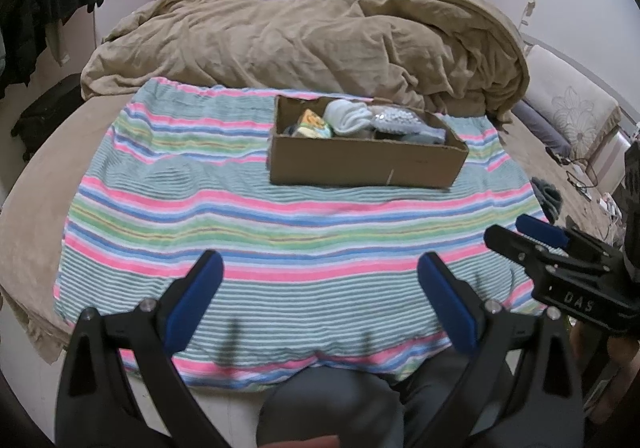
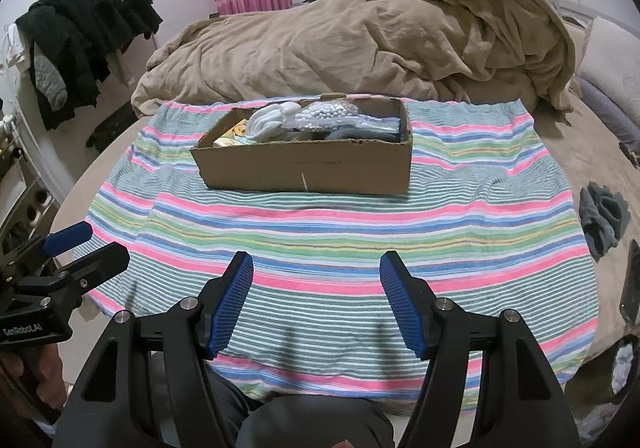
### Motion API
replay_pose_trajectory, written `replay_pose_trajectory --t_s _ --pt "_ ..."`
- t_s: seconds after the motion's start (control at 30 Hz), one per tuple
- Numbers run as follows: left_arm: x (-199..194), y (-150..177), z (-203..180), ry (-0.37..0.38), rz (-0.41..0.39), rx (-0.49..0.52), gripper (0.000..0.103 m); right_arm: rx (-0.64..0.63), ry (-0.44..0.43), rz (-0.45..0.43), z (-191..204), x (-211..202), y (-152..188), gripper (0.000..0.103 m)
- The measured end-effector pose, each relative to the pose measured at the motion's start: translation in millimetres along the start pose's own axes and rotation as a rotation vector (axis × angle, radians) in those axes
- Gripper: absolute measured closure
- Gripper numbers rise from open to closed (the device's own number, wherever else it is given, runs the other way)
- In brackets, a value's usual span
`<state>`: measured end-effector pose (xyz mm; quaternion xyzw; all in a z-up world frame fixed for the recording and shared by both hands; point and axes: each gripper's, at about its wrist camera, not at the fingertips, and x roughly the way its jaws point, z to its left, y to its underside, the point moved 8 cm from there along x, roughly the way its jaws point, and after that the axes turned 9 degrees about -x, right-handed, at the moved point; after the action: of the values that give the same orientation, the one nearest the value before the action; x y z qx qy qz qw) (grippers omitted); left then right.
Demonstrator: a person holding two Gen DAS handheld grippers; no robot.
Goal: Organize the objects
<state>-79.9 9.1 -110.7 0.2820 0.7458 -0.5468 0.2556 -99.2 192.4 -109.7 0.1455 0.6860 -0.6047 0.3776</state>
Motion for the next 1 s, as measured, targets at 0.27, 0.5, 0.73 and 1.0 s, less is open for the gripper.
replay_pose_trajectory --t_s 0.27,0.5,0.73,1.0 --pt "-1.0 -1.1 2.4 -0.006 -0.012 0.001 0.004 -0.005 -0.004 0.003 2.7 1.7 -2.0 0.034" --pt "-2.0 -3.5 3.5 -0.011 -0.025 0.002 0.004 -0.001 -0.018 -0.002 3.8 2.4 -3.2 0.034" --pt "-1.0 -3.5 2.2 -0.017 -0.025 0.017 0.004 0.0 -0.025 0.0 3.3 3.7 -3.5 0.034" --pt "1.8 -5.3 1.2 -0.029 -0.025 0.018 0.004 0.002 -0.034 -0.006 2.2 6.7 -4.3 0.034"
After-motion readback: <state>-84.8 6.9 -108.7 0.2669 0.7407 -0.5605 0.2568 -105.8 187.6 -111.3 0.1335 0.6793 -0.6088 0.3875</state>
